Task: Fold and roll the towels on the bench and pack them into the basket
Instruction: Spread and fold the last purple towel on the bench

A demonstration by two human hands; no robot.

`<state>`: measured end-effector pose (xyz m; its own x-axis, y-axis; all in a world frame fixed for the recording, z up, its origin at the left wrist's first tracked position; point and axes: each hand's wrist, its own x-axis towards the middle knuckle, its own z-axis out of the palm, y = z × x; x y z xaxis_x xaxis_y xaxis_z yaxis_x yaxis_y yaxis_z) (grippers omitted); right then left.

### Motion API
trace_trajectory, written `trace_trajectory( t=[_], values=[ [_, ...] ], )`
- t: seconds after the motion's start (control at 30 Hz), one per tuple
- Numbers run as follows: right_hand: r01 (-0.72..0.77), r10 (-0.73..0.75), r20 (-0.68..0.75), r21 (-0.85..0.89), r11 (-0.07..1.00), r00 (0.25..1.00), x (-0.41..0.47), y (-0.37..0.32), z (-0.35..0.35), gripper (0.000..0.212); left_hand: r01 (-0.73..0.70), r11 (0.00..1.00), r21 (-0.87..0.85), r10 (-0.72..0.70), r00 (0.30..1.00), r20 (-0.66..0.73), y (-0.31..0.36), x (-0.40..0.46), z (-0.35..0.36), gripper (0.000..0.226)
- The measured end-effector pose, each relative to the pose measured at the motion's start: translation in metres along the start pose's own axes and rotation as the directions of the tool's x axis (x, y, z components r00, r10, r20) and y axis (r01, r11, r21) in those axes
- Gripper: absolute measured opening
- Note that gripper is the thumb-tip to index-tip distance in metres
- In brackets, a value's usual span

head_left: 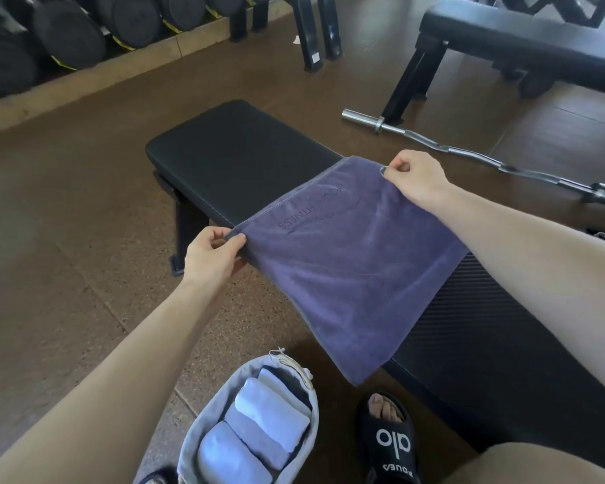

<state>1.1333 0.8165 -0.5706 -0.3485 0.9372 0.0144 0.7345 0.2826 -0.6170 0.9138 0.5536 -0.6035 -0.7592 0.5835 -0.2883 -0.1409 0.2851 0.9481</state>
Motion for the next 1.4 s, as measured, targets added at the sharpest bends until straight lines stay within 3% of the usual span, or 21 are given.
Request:
trace_trajectory(
  t=[0.23,0.33,0.4,0.47,0.53,0.57,0.63,0.7,0.77,0.83,0.9,1.0,1.2,1.4],
  values=[
    [0.085,-0.087,-0.066,-0.029,0.996,0.994,0.002,0.001,0.004,0.014,-0.066,0.987,0.148,0.075,0.996,-0.05,0.002,0.01,-0.009,0.004],
    [0.13,-0.131,-0.006,-0.125,0.984,0.991,0.003,-0.002,0.007,0.014,-0.042,0.954,0.296,0.056,0.998,-0.038,0.002,0.009,-0.014,0.004],
    [0.141,-0.141,0.012,-0.163,0.976,0.99,0.004,-0.005,0.009,0.015,-0.105,0.858,0.502,0.123,0.992,-0.002,0.005,0.008,-0.016,0.011],
    [0.147,-0.145,0.02,-0.153,0.977,0.989,0.004,-0.009,0.012,0.015,-0.277,0.701,0.658,0.332,0.942,0.044,0.013,0.003,-0.014,0.024],
    [0.149,-0.146,0.039,-0.109,0.983,0.989,0.005,-0.011,0.013,0.016,-0.452,0.577,0.681,0.5,0.854,0.143,0.027,0.0,-0.001,0.036],
    [0.147,-0.144,0.044,-0.076,0.986,0.989,0.005,-0.011,0.012,0.015,-0.514,0.539,0.667,0.52,0.826,0.217,0.034,0.003,0.01,0.041],
    [0.132,-0.132,0.038,0.003,0.991,0.991,0.008,-0.009,0.009,0.013,-0.578,0.515,0.633,0.447,0.811,0.378,0.051,0.014,0.042,0.054],
    [0.116,-0.118,0.033,0.075,0.99,0.992,0.009,-0.008,0.005,0.009,-0.557,0.552,0.62,0.285,0.825,0.488,0.066,0.029,0.077,0.07],
    [0.105,-0.111,0.046,0.127,0.986,0.993,0.011,-0.005,0.003,0.006,-0.532,0.559,0.636,0.169,0.824,0.541,0.077,0.044,0.109,0.081],
    [0.105,-0.116,0.066,0.152,0.983,0.991,0.011,-0.002,0.004,0.006,-0.552,0.496,0.671,0.152,0.815,0.559,0.083,0.056,0.134,0.083],
    [0.117,-0.131,0.062,0.189,0.975,0.989,0.011,0.0,0.006,0.003,-0.538,0.503,0.676,0.164,0.827,0.537,0.089,0.067,0.152,0.079],
    [0.157,-0.166,0.02,0.234,0.959,0.986,0.01,0.003,0.009,0.002,-0.486,0.591,0.644,0.144,0.849,0.509,0.095,0.08,0.166,0.068],
    [0.185,-0.192,-0.004,0.286,0.94,0.981,0.004,0.008,0.01,0.002,-0.505,0.603,0.617,0.171,0.838,0.518,0.101,0.089,0.179,0.024],
    [0.105,-0.124,0.07,0.228,0.968,0.99,0.004,0.008,-0.001,0.014,-0.545,0.607,0.579,0.183,0.804,0.565,0.106,0.086,0.174,0.018]
  ],
)
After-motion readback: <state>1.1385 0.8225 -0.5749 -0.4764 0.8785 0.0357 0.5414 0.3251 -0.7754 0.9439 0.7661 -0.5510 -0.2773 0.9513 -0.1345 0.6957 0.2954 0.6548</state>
